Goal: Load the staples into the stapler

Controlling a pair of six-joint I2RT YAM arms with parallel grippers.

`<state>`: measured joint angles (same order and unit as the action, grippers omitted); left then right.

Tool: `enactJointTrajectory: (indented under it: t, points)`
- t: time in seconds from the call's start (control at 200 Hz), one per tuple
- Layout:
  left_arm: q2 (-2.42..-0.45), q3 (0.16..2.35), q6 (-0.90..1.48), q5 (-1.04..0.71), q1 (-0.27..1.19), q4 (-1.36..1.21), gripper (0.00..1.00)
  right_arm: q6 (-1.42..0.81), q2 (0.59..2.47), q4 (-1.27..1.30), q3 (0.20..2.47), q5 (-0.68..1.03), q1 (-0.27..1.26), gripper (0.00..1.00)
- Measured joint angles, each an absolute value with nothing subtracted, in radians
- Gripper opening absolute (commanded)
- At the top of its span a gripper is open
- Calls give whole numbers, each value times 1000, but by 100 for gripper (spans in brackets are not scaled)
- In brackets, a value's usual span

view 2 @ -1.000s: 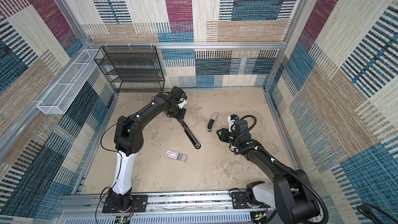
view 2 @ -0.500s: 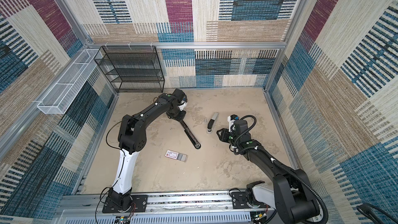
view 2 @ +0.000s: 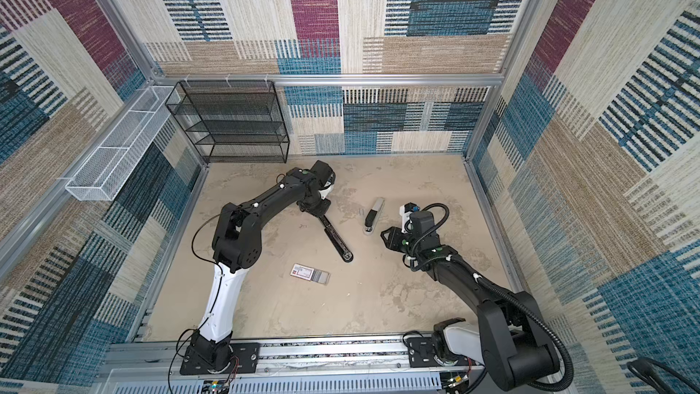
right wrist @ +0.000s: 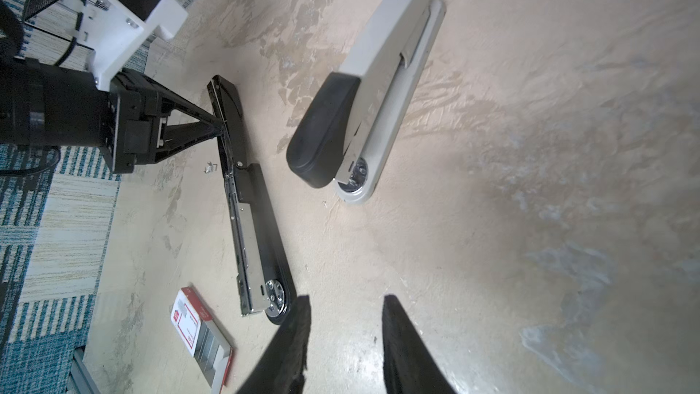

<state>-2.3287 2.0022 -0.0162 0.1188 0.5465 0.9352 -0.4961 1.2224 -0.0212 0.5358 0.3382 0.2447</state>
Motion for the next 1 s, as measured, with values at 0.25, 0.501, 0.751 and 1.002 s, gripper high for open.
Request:
enactJointTrajectory:
  t: [0.25, 0.501, 0.751, 1.002]
  points:
    - [-2357, 2011, -41, 161, 562, 923, 0, -496, 1222, -21, 536, 338, 245, 36]
    - [-2352, 2043, -56, 141, 562, 942, 0, -496, 1225, -21, 533, 337, 245, 36]
    - [-2315, 2059, -44, -64, 570, 931, 0, -501, 1222, -20, 522, 338, 245, 36]
    - [-2226, 2065, -14, -129, 567, 907, 0, -511, 1212, -19, 506, 338, 245, 36]
